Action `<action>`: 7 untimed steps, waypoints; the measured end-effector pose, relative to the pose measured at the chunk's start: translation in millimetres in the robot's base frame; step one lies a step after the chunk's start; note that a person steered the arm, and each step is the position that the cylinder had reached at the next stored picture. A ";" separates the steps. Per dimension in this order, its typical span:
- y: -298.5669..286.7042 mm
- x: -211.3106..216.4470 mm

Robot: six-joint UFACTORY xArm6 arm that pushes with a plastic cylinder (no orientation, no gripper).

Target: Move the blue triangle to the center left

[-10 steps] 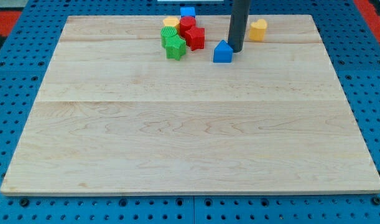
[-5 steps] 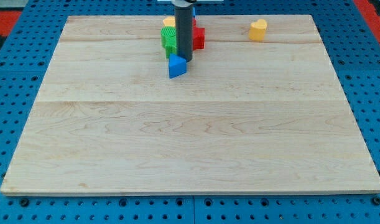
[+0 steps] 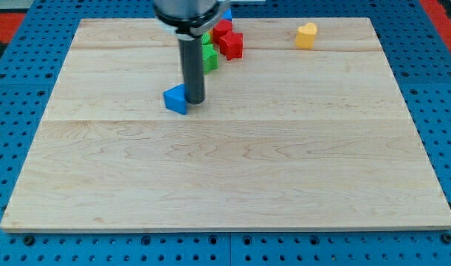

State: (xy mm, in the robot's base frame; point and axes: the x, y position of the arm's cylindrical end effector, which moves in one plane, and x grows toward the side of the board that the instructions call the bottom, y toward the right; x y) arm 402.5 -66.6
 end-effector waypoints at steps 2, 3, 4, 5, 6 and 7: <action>-61.4 21.8; -73.9 48.3; -82.7 64.4; -87.3 59.1; -88.7 48.1; -90.9 34.7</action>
